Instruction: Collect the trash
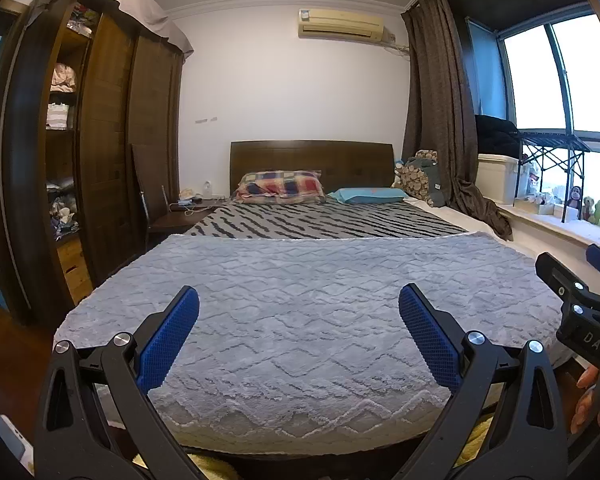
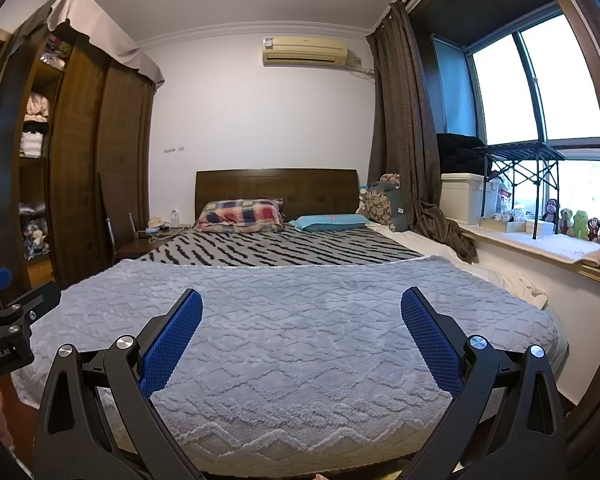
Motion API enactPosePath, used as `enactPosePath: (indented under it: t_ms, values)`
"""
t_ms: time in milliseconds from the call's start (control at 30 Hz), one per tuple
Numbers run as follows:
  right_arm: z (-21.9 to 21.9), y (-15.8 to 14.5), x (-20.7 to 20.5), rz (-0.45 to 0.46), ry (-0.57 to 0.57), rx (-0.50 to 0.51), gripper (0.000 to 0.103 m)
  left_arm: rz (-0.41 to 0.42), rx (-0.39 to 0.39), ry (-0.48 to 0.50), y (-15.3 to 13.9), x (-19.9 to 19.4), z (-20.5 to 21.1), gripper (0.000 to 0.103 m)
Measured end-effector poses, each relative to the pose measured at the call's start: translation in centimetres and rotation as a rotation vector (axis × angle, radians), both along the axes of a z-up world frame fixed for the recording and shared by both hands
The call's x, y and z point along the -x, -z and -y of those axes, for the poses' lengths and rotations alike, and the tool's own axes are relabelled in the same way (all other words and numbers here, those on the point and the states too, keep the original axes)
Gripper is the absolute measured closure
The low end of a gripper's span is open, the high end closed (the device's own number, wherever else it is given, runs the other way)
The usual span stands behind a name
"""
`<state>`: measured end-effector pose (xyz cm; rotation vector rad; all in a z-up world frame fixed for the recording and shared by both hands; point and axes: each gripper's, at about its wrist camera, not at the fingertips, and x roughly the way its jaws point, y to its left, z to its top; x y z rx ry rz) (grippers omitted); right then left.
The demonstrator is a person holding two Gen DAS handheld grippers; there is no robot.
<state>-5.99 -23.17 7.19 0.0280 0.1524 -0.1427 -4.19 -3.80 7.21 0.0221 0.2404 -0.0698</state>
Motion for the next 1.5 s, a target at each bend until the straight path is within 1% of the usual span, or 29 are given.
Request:
enactPosePath:
  t_ms: [633,867,1500]
  values:
    - [-0.43,0.3,-0.17,-0.012,0.009,-0.004,0.003,-0.01,0.003,-0.015,0.0,-0.14,-0.03,0.008]
    - [-0.14,0.49,-0.48,-0.03,0.017,-0.011,0.003,-0.016,-0.001,-0.014,0.12,-0.31,0.21,0.008]
    - [0.18,0.5,-0.33,-0.029,0.019,-0.015,0.003,-0.022,0.002,-0.027,0.42,-0.42,0.07,0.008]
